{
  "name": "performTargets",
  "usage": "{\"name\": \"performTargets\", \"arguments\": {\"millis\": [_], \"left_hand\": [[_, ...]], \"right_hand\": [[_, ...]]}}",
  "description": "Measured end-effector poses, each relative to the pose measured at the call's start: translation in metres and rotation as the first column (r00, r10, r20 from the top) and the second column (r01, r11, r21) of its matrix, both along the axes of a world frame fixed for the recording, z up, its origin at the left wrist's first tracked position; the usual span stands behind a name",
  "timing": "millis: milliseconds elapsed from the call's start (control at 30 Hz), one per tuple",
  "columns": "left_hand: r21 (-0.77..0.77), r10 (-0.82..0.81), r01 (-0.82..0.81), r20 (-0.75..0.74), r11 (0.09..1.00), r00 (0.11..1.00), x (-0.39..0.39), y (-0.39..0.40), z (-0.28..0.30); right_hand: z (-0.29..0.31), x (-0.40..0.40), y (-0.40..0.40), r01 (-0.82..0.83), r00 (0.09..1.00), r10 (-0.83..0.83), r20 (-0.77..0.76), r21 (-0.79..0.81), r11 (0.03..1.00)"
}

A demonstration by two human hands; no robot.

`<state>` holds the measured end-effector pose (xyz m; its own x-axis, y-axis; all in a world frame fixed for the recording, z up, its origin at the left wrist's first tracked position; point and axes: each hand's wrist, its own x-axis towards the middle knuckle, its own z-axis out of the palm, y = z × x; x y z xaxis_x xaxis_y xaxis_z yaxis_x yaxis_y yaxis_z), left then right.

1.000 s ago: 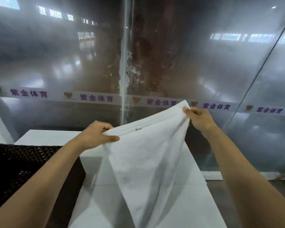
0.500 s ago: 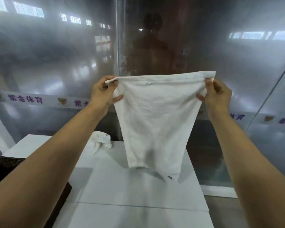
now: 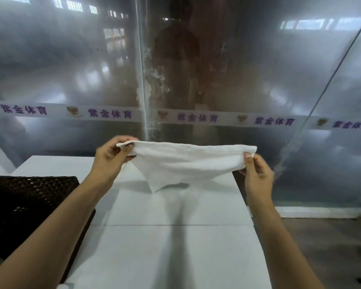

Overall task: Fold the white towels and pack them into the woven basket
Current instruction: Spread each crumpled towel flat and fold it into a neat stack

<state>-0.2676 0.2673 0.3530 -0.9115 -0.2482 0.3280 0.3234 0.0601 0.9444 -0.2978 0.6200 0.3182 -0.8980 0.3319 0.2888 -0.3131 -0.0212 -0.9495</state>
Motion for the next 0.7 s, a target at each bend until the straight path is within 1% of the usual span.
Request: {"name": "performTargets", "arguments": {"millis": [133, 233, 333, 400, 533, 633, 700], "left_hand": [[0.052, -0.039, 0.031, 0.157, 0.998, 0.987, 0.074, -0.005, -0.073], [0.039, -0.086, 0.08, 0.236, 0.996, 0.968, 0.135, -0.008, -0.118], [-0.025, -0.126, 0.139, 0.284, 0.99, 0.95, 0.191, -0.01, -0.149], [-0.07, -0.137, 0.171, 0.345, 0.983, 0.929, 0.228, -0.012, -0.167], [-0.044, -0.16, 0.212, 0.515, 0.976, 0.842, 0.293, -0.023, -0.196], [-0.004, -0.193, 0.237, 0.573, 0.971, 0.797, 0.321, -0.025, -0.203], [-0.022, -0.16, 0.216, 0.596, 0.976, 0.786, 0.332, -0.024, -0.208]], "right_hand": [[-0.065, 0.074, -0.007, 0.062, 0.99, -0.063, 0.123, 0.011, 0.998], [-0.103, 0.126, -0.012, 0.116, 0.971, -0.113, 0.212, -0.001, 0.993], [-0.132, 0.176, -0.014, 0.132, 0.946, -0.124, 0.298, -0.008, 0.991], [-0.147, 0.213, -0.017, 0.137, 0.925, -0.133, 0.355, 0.014, 0.99], [-0.174, 0.281, -0.022, 0.168, 0.873, -0.167, 0.459, 0.038, 0.985], [-0.187, 0.318, -0.022, 0.204, 0.838, -0.2, 0.508, 0.048, 0.978], [-0.193, 0.335, -0.022, 0.217, 0.813, -0.214, 0.541, 0.06, 0.974]]}}
